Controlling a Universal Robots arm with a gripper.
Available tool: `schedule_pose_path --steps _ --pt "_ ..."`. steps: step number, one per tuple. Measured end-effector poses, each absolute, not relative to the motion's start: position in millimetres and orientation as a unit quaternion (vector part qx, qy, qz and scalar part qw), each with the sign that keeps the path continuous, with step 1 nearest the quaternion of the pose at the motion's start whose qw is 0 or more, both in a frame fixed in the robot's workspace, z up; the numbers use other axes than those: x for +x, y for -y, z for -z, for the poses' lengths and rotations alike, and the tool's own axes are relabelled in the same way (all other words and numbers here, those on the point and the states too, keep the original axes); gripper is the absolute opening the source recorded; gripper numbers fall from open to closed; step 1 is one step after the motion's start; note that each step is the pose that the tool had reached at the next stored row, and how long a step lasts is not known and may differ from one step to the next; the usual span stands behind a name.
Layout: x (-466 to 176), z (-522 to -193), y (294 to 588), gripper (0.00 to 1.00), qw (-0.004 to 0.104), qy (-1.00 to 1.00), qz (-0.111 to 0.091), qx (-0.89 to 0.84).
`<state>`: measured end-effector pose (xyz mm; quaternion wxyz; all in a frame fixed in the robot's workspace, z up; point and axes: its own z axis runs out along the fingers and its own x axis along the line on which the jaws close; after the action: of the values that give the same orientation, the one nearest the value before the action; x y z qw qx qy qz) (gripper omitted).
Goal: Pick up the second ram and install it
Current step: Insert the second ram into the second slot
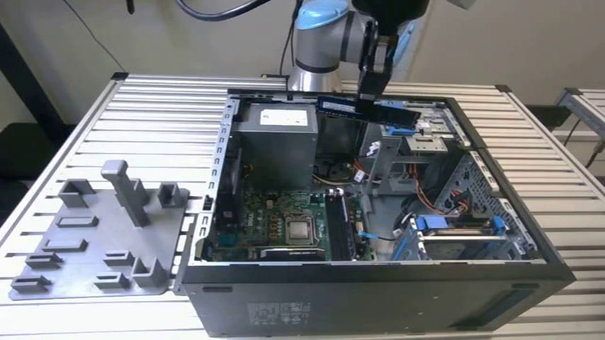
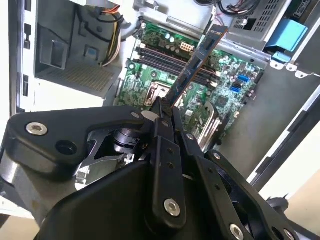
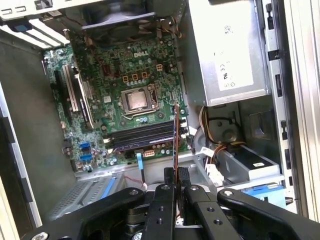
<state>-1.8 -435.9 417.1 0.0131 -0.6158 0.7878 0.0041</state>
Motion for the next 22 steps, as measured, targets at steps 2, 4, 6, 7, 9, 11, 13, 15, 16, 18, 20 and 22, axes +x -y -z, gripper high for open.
schedule_pose_path --steps 2,4,6,7,9,11,13,15,16,18,20,22 --pt "-1.8 -417.0 435.9 0.14 0.013 -0.793 -0.004 -0.609" --pt "-1.8 -417.0 435.9 0.14 0.013 -0.797 -0.004 -0.603" --pt "-1.9 -416.9 435.9 0.14 0.013 -0.802 -0.004 -0.597" --pt "-1.9 -416.8 435.9 0.14 0.013 -0.804 -0.004 -0.594" --pt "-1.8 -416.7 435.9 0.14 0.013 -0.809 -0.004 -0.587" --pt "-1.8 -416.6 435.9 0.14 0.013 -0.814 -0.004 -0.581" --pt "-1.9 -416.5 435.9 0.14 0.013 -0.819 -0.003 -0.574" --pt "-1.8 -416.4 435.9 0.14 0.013 -0.824 -0.003 -0.567" --pt "-1.9 -416.3 435.9 0.14 0.013 -0.826 -0.003 -0.564" --pt "-1.8 -416.3 435.9 0.14 0.013 -0.831 -0.003 -0.557" --pt "-1.8 -416.2 435.9 0.14 0.013 -0.835 -0.003 -0.549" --pt "-1.8 -416.1 435.9 0.14 0.013 -0.840 -0.003 -0.542"
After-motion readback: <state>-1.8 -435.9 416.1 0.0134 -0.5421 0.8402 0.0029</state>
